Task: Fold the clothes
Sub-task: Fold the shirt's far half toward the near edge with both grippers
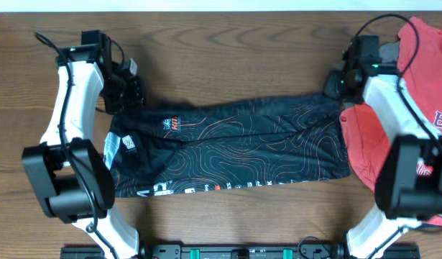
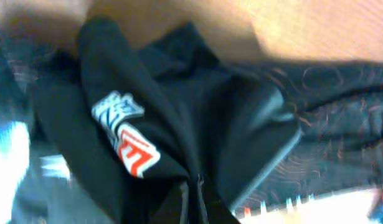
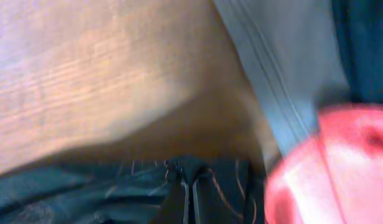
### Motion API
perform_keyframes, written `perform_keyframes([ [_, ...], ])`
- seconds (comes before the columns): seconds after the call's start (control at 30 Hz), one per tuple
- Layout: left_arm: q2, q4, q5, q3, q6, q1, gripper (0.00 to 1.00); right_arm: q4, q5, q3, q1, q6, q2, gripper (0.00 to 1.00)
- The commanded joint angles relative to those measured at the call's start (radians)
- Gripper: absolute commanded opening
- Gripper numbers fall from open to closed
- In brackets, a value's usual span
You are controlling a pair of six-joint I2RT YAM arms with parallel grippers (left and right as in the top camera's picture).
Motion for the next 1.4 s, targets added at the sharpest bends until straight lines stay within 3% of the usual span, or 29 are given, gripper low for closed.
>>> perform_keyframes([
  [0.0, 0.0, -0.091, -0.006, -0.003, 0.014, 0.01, 0.06, -0.109, 0.0, 0.003, 0.013, -0.031, -0.06, 0.01],
  [0.3, 0.0, -0.321, -0.193, -0.017, 0.02, 0.024, 0.06, -0.392, 0.082, 0.0, 0.013, -0.031, -0.081, 0.01],
  [0.67, 0.0, -0.319, -0.285, -0.178, -0.027, 0.024, 0.06, -0.528, 0.113, -0.001, 0.013, -0.035, -0.081, 0.01],
  [0.97, 0.0, -0.281, -0.29, -0.304, -0.055, 0.024, 0.07, -0.541, 0.134, -0.024, 0.013, -0.04, -0.081, 0.02],
  [1.03, 0.0, -0.285, -0.29, -0.309, -0.055, 0.024, 0.24, -0.547, 0.134, -0.031, 0.013, -0.042, -0.081, 0.14],
  [1.1, 0.0, -0.29, -0.29, -0.309, -0.055, 0.024, 0.45, -0.551, 0.134, -0.036, 0.013, -0.042, -0.081, 0.2],
  [1.37, 0.0, -0.264, -0.289, -0.306, -0.055, 0.023, 0.49, -0.57, 0.138, -0.037, 0.013, -0.05, -0.081, 0.29],
])
